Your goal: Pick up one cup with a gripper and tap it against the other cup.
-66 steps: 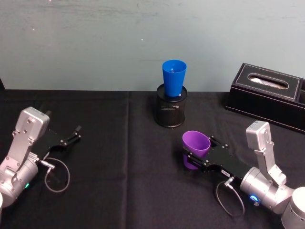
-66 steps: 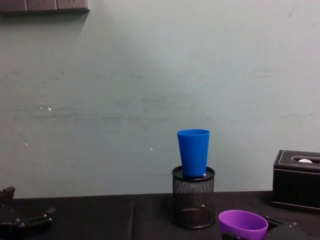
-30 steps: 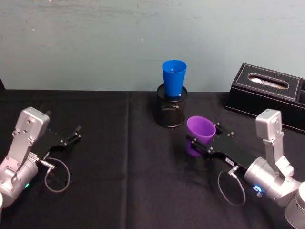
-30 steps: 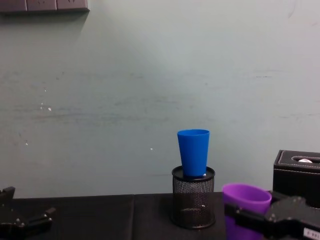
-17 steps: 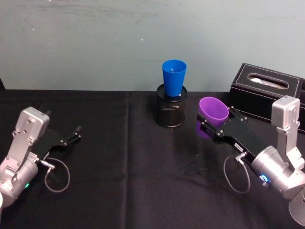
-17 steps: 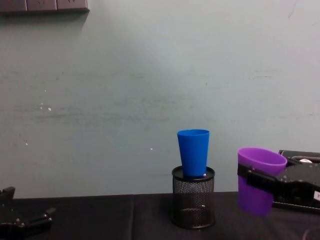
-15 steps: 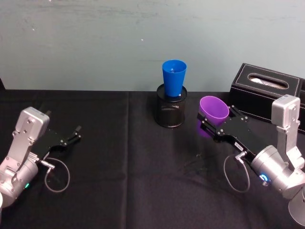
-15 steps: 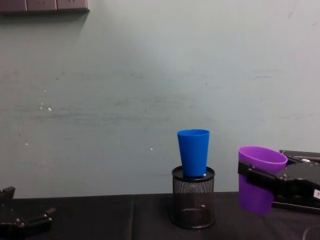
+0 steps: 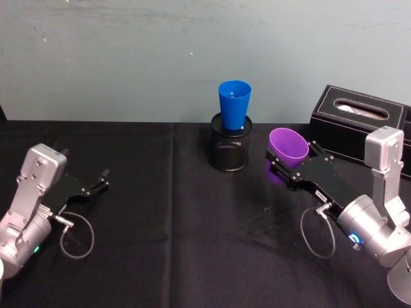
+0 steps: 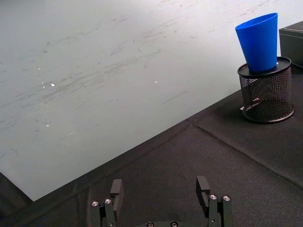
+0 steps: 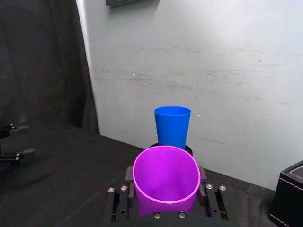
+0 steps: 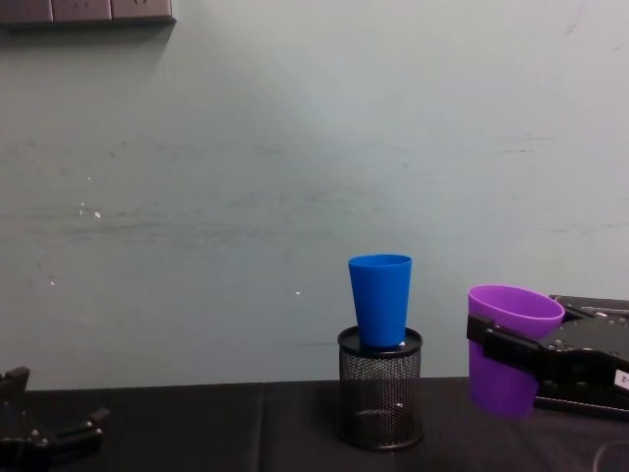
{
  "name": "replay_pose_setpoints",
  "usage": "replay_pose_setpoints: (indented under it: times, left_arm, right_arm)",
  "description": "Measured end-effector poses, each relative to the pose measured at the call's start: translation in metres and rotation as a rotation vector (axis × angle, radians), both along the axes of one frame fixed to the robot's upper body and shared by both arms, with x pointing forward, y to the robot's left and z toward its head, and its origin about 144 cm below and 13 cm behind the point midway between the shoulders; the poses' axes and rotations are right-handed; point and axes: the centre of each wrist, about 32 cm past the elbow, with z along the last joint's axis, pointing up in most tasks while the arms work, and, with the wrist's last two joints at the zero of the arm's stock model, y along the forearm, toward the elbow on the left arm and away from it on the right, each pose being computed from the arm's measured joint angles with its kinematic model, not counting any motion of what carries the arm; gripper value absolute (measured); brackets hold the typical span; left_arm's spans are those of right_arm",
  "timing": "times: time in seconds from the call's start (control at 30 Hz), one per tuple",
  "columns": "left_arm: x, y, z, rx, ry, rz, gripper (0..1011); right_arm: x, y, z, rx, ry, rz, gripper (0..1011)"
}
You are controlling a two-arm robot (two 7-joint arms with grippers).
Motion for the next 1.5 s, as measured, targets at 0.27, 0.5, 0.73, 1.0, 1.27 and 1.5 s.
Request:
replay_pose_setpoints:
  times: [0.27, 0.5, 0.73, 1.0, 1.27, 1.5]
  left_arm:
    - [0.0000, 0.0000, 0.0000, 0.000, 0.000, 0.000, 1011]
    - [0.0000, 0.0000, 0.0000, 0.000, 0.000, 0.000, 1011]
    - [0.0000, 0.0000, 0.0000, 0.000, 0.000, 0.000, 1011]
    - [0.0000, 0.0000, 0.0000, 0.000, 0.000, 0.000, 1011]
    - [0.0000, 0.0000, 0.0000, 0.000, 0.000, 0.000, 1011]
    - [0.0000, 0.0000, 0.0000, 0.000, 0.000, 0.000, 1011]
  right_arm:
    - [0.0001, -0.0001, -0.0001, 0.001, 0.000, 0.000, 732]
    - [0.0003, -0.0005, -0.0001, 0.001, 0.000, 0.000, 733]
    - [0.0003, -0.0006, 0.0000, 0.001, -0.001, 0.000, 732]
    - [0.0004, -0.0006, 0.0000, 0.001, -0.001, 0.001, 733]
    - [0.0004, -0.0006, 0.0000, 0.001, -0.001, 0.001, 733]
    - [0.0004, -0.0006, 0.0000, 0.001, -0.001, 0.001, 732]
